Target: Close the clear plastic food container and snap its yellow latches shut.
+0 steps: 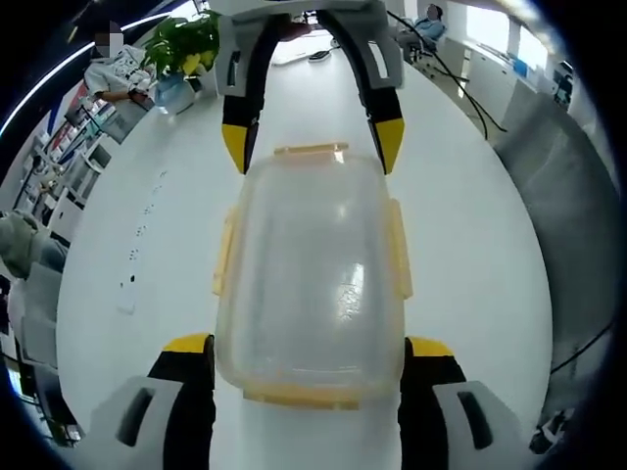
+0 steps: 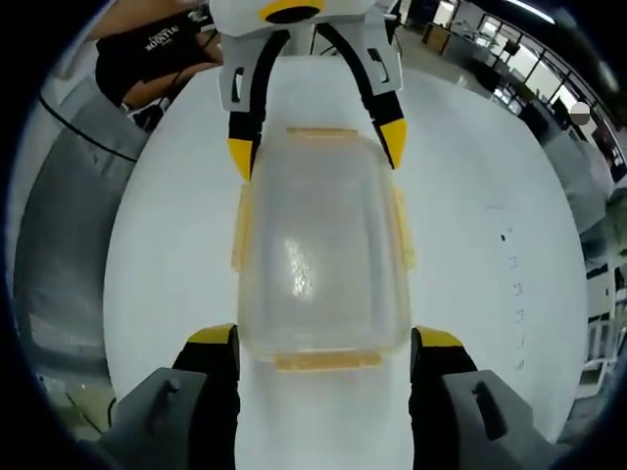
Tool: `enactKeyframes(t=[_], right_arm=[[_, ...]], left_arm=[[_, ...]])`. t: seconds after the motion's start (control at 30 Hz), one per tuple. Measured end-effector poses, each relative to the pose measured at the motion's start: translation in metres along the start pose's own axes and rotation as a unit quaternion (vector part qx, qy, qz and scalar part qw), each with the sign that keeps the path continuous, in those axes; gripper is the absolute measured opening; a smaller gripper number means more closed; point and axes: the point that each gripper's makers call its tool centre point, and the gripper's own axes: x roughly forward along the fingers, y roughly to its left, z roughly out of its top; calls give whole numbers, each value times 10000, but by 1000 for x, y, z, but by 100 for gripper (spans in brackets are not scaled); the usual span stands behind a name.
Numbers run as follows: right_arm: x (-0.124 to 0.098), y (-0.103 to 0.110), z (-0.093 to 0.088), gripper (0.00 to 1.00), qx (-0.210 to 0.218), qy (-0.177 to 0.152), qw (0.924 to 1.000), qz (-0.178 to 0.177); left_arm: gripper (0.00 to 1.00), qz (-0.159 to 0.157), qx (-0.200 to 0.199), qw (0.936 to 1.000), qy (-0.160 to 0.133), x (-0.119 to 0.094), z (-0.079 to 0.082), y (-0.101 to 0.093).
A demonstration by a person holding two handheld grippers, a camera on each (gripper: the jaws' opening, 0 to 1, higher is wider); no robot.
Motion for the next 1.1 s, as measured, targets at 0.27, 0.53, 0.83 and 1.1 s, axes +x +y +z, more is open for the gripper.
enactKeyframes(t=[0.27,0.53,0.83,1.1], right_arm=[[-8,-5,3,92,176,-89,9996,-201],[-22,-5,6,95,236,-148,9984,-487],[-43,12,11,94,428,-398,9954,-761],[-56,35,5,91,578,-470,9929,-928]], left_arm=[[93,306,-153,9994,-59,-10,-3,9],[99,465,-239,9986,-107,-22,-1,4],[99,910,-540,9926,-596,-44,8,-15],[99,952,-1004,9853,-997,-68,2,-54]])
